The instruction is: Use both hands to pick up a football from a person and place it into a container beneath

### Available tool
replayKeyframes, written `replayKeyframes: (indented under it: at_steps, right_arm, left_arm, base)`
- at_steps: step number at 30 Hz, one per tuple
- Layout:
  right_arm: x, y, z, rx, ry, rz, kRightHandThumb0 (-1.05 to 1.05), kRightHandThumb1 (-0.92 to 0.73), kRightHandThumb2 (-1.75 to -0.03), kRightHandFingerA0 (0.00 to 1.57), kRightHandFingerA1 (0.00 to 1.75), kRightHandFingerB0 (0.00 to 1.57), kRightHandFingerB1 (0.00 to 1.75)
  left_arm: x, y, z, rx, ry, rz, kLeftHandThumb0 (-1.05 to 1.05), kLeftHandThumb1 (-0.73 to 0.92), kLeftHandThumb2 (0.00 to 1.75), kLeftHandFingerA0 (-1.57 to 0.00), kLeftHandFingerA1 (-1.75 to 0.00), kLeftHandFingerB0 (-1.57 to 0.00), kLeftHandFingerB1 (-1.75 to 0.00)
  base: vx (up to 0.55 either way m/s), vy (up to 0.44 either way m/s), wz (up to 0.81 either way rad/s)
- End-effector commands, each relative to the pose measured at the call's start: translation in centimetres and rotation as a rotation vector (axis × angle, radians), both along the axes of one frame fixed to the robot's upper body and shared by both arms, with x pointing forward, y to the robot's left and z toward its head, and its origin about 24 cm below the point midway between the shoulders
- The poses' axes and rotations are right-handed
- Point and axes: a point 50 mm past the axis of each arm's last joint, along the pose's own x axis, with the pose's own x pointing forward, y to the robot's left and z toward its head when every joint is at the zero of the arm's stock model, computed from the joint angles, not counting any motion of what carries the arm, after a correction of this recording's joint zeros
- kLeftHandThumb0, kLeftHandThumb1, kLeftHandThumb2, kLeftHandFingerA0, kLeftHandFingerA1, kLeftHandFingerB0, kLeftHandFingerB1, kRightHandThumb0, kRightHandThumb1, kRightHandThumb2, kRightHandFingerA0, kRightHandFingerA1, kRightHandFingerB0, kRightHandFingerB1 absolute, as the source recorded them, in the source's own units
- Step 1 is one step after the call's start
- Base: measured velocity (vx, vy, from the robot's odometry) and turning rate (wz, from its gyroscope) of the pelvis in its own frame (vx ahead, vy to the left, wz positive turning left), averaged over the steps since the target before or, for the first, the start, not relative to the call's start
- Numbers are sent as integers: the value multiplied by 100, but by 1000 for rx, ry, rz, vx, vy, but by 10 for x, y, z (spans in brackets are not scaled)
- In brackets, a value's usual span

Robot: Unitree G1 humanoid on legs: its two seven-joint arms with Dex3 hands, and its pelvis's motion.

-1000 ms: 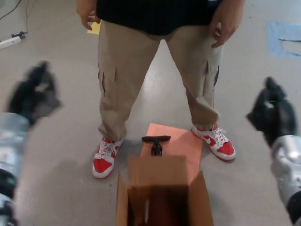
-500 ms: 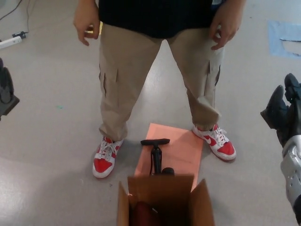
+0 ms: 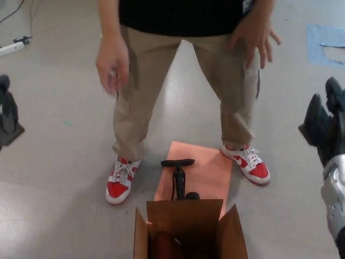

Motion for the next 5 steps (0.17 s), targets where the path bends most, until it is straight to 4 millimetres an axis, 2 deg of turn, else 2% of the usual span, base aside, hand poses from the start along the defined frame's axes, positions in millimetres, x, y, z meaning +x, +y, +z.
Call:
replayKeyframes:
  at_steps: [1,2,5]
  right_arm:
    - [-12,-8,-26,-156,133,-5,-79,-76,-97,0,16,0,10]
    - [-16,-7,-35,-188,185,12,-85,-84,-115,0,20,0,13]
    - [-20,-8,-44,-209,247,43,-82,-82,-114,0,17,0,14]
  left_arm:
    - [-24,3,-31,19,35,6,-97,87,113,0,-3,0,0]
    - [-30,6,-40,31,86,29,-88,82,114,0,-11,0,-8]
    - [-37,8,-51,72,142,23,-86,82,115,0,-12,0,-10]
  base:
    - [0,0,0]
    - [0,0,0]
    - [0,0,0]
